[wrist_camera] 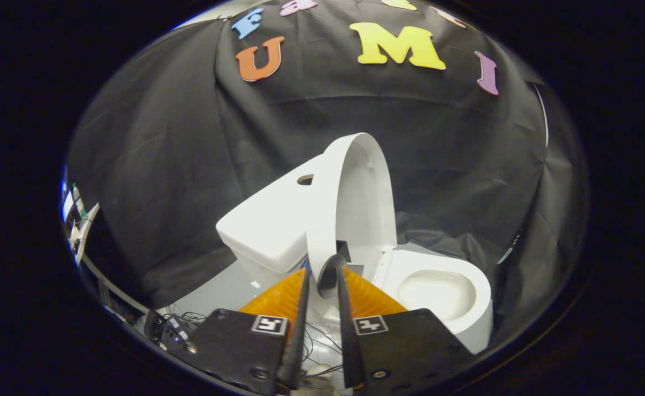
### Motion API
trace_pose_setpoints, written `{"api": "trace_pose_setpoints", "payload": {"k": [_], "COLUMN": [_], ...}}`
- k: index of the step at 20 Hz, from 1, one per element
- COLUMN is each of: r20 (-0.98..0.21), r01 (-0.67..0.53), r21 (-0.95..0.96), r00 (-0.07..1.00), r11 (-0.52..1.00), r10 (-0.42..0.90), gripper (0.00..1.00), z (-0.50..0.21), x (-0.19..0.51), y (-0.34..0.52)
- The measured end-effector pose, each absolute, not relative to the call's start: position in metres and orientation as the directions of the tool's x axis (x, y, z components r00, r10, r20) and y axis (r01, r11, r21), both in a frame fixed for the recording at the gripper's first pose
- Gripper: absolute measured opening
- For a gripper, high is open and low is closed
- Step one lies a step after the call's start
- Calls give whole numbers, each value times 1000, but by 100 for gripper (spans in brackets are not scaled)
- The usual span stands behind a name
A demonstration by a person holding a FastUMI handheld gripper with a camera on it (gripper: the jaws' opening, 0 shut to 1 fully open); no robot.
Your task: Open the toilet lid.
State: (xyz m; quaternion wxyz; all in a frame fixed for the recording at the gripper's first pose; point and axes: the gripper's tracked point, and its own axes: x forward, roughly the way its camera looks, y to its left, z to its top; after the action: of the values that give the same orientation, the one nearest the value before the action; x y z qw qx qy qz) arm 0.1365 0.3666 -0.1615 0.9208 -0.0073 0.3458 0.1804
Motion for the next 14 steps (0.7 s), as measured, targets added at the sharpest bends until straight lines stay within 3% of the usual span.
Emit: {"api": "trace_pose_setpoints", "payload": {"k": [3, 6, 14], "r20": [-594, -541, -355], "r01": [-340, -319, -234], "r21": [90, 89, 113], "r00": [736, 780, 898], "r11": [936, 944, 966], "r10": [324, 314, 259], "gripper": [64, 86, 95], "z": [-138, -120, -55], "x": [128, 124, 92], "y": [346, 322, 225]}}
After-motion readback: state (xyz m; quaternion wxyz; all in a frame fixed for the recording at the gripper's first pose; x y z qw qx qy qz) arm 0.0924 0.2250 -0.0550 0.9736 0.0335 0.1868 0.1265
